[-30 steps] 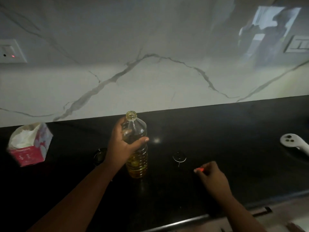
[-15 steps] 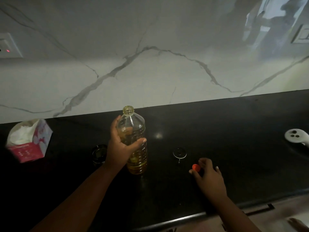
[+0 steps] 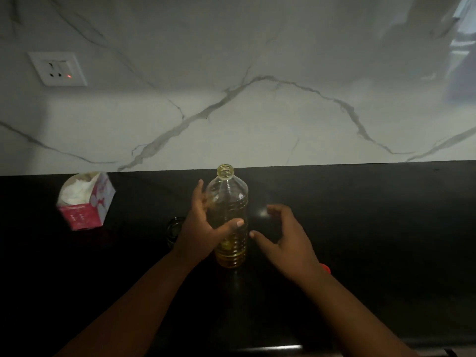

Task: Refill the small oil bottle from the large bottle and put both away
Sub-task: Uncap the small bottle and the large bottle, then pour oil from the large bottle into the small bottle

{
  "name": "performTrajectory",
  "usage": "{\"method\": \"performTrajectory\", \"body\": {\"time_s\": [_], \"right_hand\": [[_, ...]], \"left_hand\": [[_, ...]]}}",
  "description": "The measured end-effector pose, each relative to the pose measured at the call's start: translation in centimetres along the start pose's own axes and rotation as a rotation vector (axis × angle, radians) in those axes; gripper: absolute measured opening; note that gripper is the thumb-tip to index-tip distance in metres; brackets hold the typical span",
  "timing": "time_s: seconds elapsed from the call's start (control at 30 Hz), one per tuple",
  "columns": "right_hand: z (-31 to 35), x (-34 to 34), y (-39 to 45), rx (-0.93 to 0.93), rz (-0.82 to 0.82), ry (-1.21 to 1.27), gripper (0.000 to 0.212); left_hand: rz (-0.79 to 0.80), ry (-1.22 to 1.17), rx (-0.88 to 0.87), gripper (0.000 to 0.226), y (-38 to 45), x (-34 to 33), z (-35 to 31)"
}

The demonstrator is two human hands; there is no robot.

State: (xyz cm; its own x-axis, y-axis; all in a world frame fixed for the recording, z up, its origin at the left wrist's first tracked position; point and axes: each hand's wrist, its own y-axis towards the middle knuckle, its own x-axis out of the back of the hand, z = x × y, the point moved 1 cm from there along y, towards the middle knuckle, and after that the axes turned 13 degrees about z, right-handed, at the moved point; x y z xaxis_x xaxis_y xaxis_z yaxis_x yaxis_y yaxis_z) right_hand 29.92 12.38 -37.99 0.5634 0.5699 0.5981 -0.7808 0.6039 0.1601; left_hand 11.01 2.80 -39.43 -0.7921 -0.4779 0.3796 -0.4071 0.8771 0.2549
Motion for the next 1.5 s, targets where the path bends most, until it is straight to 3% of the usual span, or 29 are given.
{"method": "performTrajectory", "body": {"time_s": [0.2, 0.3, 0.4, 0.6, 0.8, 0.93, 1.0, 1.2, 1.5], "right_hand": [[2.9, -1.5, 2.8, 0.074, 0.160, 0.143, 0.101], [2.5, -2.6, 3.5, 0.056, 0.202, 0.258, 0.110], [2.1, -3.6, 3.8, 0.024, 0.182, 0.308, 0.112], [2.3, -4.7, 4.7, 0.002, 0.125, 0.402, 0.115], [2.2, -5.8, 5.0, -0.087, 0.093, 0.326, 0.104], [2.5, -6.1, 5.3, -0.125, 0.048, 0.295, 0.094], [2.9, -6.2, 5.5, -0.142, 0.038, 0.293, 0.084], [4.7, -7.2, 6.7, -0.095, 0.067, 0.229, 0.063], [8.1, -10.3, 9.0, -0.032, 0.323, -0.276, 0.076]], "left_hand": [[-0.353, 0.225, -0.140, 0.106, -3.7, 4.0, 0.5], [-0.432, 0.393, -0.044, 0.115, -6.2, 5.1, 2.8], [-0.309, 0.348, 0.155, 0.122, -7.8, 5.9, 4.9], [-0.067, 0.123, 0.349, 0.133, -6.5, 5.8, 7.7], [0.023, 0.003, 0.308, 0.123, -4.5, 5.6, 9.3], [0.096, -0.043, 0.302, 0.082, -3.9, 6.2, 9.8], [0.127, -0.037, 0.291, 0.075, -3.6, 6.7, 9.8], [0.186, -0.043, 0.282, 0.077, -4.1, 9.8, 10.6], [0.190, -0.023, 0.302, 0.074, -4.9, 16.0, 13.5]]}}
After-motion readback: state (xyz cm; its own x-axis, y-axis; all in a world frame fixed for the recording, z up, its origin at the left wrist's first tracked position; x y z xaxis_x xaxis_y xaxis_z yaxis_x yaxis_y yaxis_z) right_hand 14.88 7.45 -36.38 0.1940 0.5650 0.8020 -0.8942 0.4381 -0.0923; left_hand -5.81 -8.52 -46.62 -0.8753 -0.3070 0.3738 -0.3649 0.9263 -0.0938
